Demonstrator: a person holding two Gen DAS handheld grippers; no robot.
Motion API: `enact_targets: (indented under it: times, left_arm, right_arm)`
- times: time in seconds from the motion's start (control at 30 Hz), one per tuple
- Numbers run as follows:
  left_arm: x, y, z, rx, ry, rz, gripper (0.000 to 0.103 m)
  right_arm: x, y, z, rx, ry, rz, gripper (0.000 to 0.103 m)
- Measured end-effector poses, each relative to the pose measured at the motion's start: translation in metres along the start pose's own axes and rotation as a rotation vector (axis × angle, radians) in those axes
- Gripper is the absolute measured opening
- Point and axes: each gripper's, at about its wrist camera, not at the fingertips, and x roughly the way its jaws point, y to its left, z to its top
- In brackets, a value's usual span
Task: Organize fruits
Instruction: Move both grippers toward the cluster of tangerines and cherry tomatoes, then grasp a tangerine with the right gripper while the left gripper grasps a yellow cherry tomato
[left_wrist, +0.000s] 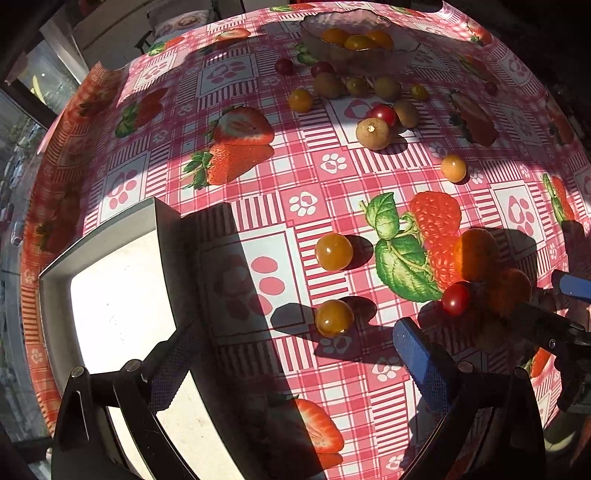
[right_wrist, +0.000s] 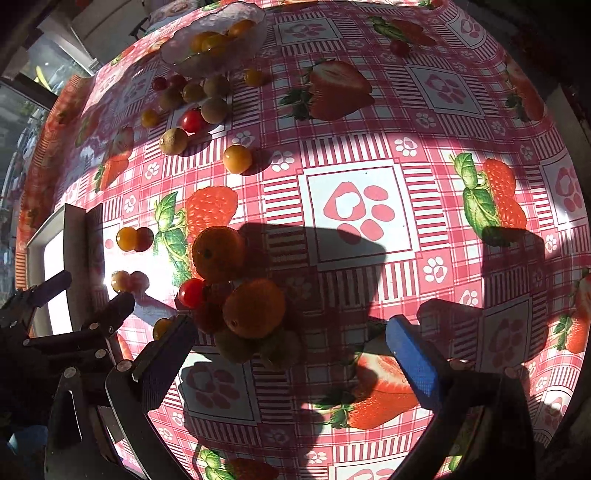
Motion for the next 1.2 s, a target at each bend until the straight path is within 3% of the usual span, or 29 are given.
enact_targets:
  times: [0.07, 0.1, 0.17, 0.2, 0.27, 0.37, 0.47, 0.57, 0.6, 0.77, 0.93, 1.2]
  left_arm:
    - [0.006, -0.002, 0.001, 0.009, 0.003, -0.006, 0.084]
    - [0.008, -0.003, 0.000, 0.007, 0.007, -0.011, 0.082]
    - [0.012, -0.003, -0.002, -0.007, 0.005, -0.017, 0.082]
    - [0.013, -0.003, -0.003, -0.013, 0.000, -0.017, 0.082]
    - [0.015, -0.003, -0.006, -0.023, -0.003, -0.026, 0.080]
    - [0.016, 0.002, -0.010, -0.041, -0.008, -0.065, 0.072]
    - [0.016, 0.001, -0.011, -0.040, -0.026, -0.083, 0.055]
    - [0.011, -0.009, -0.017, -0.017, -0.045, -0.102, 0.028]
    - [0.009, -0.011, -0.018, -0.014, -0.046, -0.107, 0.024]
    - [0.002, 0.001, -0.020, -0.074, -0.038, -0.180, 0.024]
    - [-0.017, 0.016, -0.024, -0.100, -0.049, -0.200, 0.024]
    - [-0.045, 0.044, -0.032, -0.106, -0.082, -0.173, 0.024]
  right_arm:
    - [0.005, 0.004, 0.000, -0.006, 0.001, 0.022, 0.102]
    - [0.008, 0.006, 0.000, -0.006, 0.006, 0.030, 0.100]
    - [0.015, 0.005, -0.001, -0.005, 0.016, 0.040, 0.088]
    - [0.018, 0.004, -0.001, -0.006, 0.024, 0.045, 0.074]
    - [0.018, 0.006, -0.002, -0.019, 0.007, 0.041, 0.069]
    - [0.018, 0.008, -0.002, -0.032, -0.002, 0.052, 0.065]
    - [0.020, 0.015, 0.001, -0.037, -0.012, 0.086, 0.041]
    - [0.021, 0.016, 0.001, -0.026, -0.018, 0.092, 0.041]
    - [0.020, 0.017, 0.001, -0.019, -0.020, 0.093, 0.041]
    - [0.003, -0.007, -0.008, 0.024, -0.041, 0.118, 0.041]
    - [-0.008, -0.010, -0.011, 0.033, -0.056, 0.132, 0.041]
    - [-0.029, 0.013, -0.013, -0.007, -0.083, 0.154, 0.041]
